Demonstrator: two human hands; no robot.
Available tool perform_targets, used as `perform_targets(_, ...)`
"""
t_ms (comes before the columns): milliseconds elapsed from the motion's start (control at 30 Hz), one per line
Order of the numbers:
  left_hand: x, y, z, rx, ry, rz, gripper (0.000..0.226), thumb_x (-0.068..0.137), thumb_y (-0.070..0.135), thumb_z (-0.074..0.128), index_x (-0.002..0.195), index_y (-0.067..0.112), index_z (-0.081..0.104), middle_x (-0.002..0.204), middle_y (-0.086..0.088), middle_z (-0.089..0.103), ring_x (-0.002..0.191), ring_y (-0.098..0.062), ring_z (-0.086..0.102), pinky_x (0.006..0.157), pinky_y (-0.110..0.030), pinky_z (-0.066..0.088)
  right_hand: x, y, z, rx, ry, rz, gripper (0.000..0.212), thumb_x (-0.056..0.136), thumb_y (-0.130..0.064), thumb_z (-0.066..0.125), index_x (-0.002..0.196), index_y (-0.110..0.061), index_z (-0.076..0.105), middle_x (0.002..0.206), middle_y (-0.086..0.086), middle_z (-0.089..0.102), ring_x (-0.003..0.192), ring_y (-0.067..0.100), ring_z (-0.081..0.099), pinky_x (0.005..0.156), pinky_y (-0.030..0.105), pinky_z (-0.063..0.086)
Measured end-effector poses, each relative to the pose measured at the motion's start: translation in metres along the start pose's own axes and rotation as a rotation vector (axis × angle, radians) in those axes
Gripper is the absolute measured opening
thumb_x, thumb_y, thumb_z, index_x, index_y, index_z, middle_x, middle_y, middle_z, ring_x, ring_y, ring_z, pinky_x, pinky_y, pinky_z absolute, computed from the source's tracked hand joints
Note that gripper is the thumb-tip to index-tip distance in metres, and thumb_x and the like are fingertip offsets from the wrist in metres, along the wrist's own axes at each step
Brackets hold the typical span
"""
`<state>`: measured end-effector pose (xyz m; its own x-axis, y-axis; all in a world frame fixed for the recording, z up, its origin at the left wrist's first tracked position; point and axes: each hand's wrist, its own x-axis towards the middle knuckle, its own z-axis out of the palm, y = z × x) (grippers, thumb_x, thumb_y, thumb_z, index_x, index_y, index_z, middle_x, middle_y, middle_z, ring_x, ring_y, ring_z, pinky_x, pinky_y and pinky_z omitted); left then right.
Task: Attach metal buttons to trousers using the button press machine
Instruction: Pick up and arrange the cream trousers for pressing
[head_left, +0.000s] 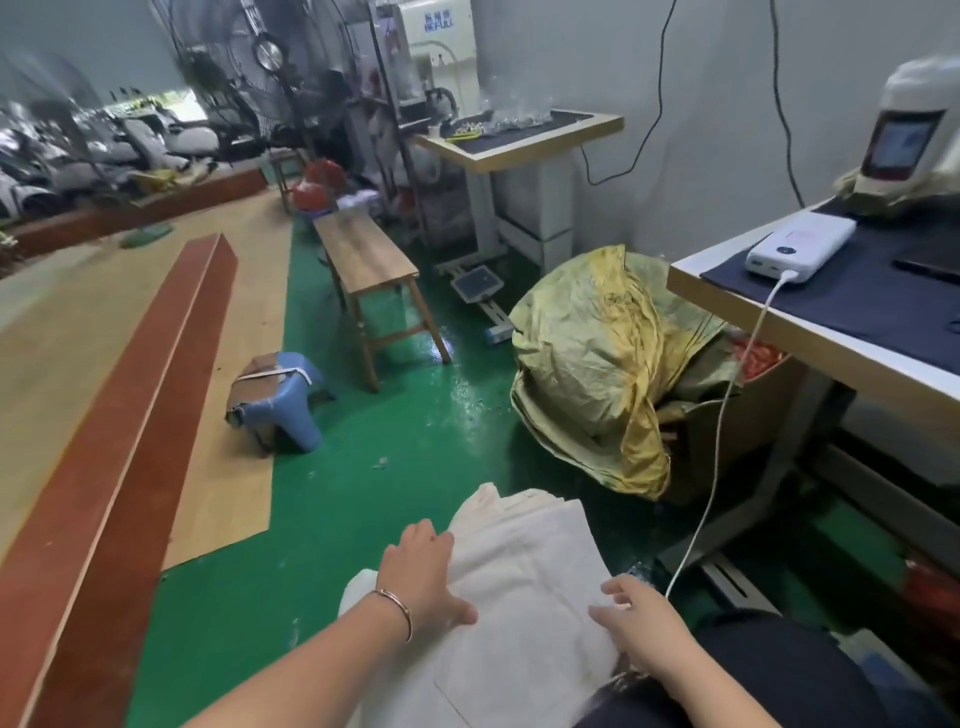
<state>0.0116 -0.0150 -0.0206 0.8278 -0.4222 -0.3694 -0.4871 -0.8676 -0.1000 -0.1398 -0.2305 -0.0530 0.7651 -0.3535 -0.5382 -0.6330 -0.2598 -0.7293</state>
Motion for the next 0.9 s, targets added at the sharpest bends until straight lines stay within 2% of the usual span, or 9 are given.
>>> perform_targets(133, -0.01, 0.024, -0.007, -0.181, 0.03, 0.321, 0.026, 0.079, 0.037, 0.066, 0.074, 0.021, 0.046, 0.096, 0.005, 0.042, 0.091, -0.021, 0.048, 0.069, -0.028, 0.03, -0.002, -0.001, -0.01, 0.359, 0.088, 0.048, 0.009, 0.09, -0.01, 0.063, 0.098, -0.005, 0.063, 0.097, 0.01, 0.059, 0.073, 0.022, 0.054, 0.065, 0.035, 0.046)
perform_targets(200, -0.019, 0.036, 0.0, -0.265, 0.047, 0.333, 0.022, 0.079, 0.037, 0.063, 0.082, 0.025, 0.044, 0.088, 0.008, 0.046, 0.084, -0.022, 0.052, 0.066, -0.028, 0.029, -0.006, -0.003, -0.012, 0.434, 0.103, 0.063, 0.007, 0.091, -0.003, 0.059, 0.095, 0.002, 0.062, 0.086, 0.013, 0.055, 0.065, 0.02, 0.048, 0.055, 0.029, 0.041)
perform_targets(267, -0.025, 0.041, 0.006, -0.297, 0.061, 0.145, 0.042, 0.076, 0.046, 0.063, 0.106, 0.03, 0.039, 0.09, 0.008, 0.055, 0.081, -0.022, 0.054, 0.067, -0.03, 0.037, -0.008, -0.004, -0.014, 0.447, 0.097, 0.072, 0.009, 0.091, 0.0, 0.056, 0.095, 0.007, 0.061, 0.08, 0.014, 0.052, 0.064, 0.019, 0.045, 0.051, 0.026, 0.039)
perform_targets(333, -0.02, 0.044, 0.008, -0.214, -0.006, 0.013, 0.055, 0.078, 0.048, 0.063, 0.123, 0.028, 0.039, 0.108, 0.004, 0.061, 0.097, -0.023, 0.059, 0.076, -0.032, 0.045, -0.008, -0.002, -0.014, 0.453, 0.083, 0.075, 0.011, 0.091, 0.0, 0.055, 0.094, 0.009, 0.061, 0.076, 0.013, 0.051, 0.062, 0.019, 0.045, 0.051, 0.026, 0.04)
perform_targets(467, 0.004, 0.043, -0.009, -0.126, -0.043, 0.048, 0.035, 0.093, 0.035, 0.053, 0.123, 0.018, 0.059, 0.132, -0.006, 0.056, 0.121, -0.029, 0.052, 0.092, -0.033, 0.043, -0.007, 0.0, -0.015, 0.472, 0.103, 0.082, 0.011, 0.091, 0.0, 0.053, 0.091, 0.004, 0.063, 0.074, 0.013, 0.056, 0.063, 0.019, 0.049, 0.053, 0.027, 0.043)
perform_targets(600, 0.009, 0.022, -0.043, -0.492, -0.086, 0.054, 0.024, 0.093, 0.021, 0.055, 0.114, 0.016, 0.066, 0.124, -0.006, 0.066, 0.116, -0.026, 0.059, 0.083, -0.026, 0.043, -0.004, 0.004, -0.017, 0.545, 0.164, 0.122, 0.011, 0.086, 0.001, 0.053, 0.086, 0.003, 0.064, 0.071, 0.01, 0.055, 0.062, 0.018, 0.048, 0.053, 0.027, 0.045)
perform_targets(700, 0.0, -0.008, -0.088, -0.775, 0.167, -0.063, 0.028, 0.08, 0.029, 0.061, 0.105, 0.017, 0.069, 0.115, -0.005, 0.07, 0.109, -0.023, 0.062, 0.083, -0.029, 0.045, -0.004, 0.003, -0.019, 0.541, 0.214, 0.15, 0.006, 0.089, -0.004, 0.057, 0.088, -0.006, 0.063, 0.084, 0.011, 0.059, 0.076, 0.02, 0.055, 0.064, 0.032, 0.052)
perform_targets(800, -0.014, -0.04, -0.143, -1.04, 0.425, -0.132, 0.024, 0.086, 0.011, 0.07, 0.109, 0.008, 0.071, 0.111, -0.01, 0.071, 0.102, -0.021, 0.062, 0.081, -0.033, 0.045, -0.004, 0.0, -0.02, 0.529, 0.233, 0.152, 0.004, 0.09, -0.005, 0.058, 0.089, -0.008, 0.061, 0.09, 0.011, 0.059, 0.083, 0.022, 0.056, 0.068, 0.034, 0.052)
perform_targets(900, -0.04, -0.058, -0.191, -1.575, 0.454, -0.067, 0.029, 0.09, 0.008, 0.065, 0.118, -0.001, 0.067, 0.109, -0.016, 0.072, 0.096, -0.028, 0.069, 0.079, -0.036, 0.055, -0.006, -0.004, -0.021, 0.501, 0.229, 0.152, 0.004, 0.091, -0.006, 0.058, 0.09, -0.007, 0.061, 0.09, 0.012, 0.06, 0.085, 0.023, 0.057, 0.071, 0.036, 0.053)
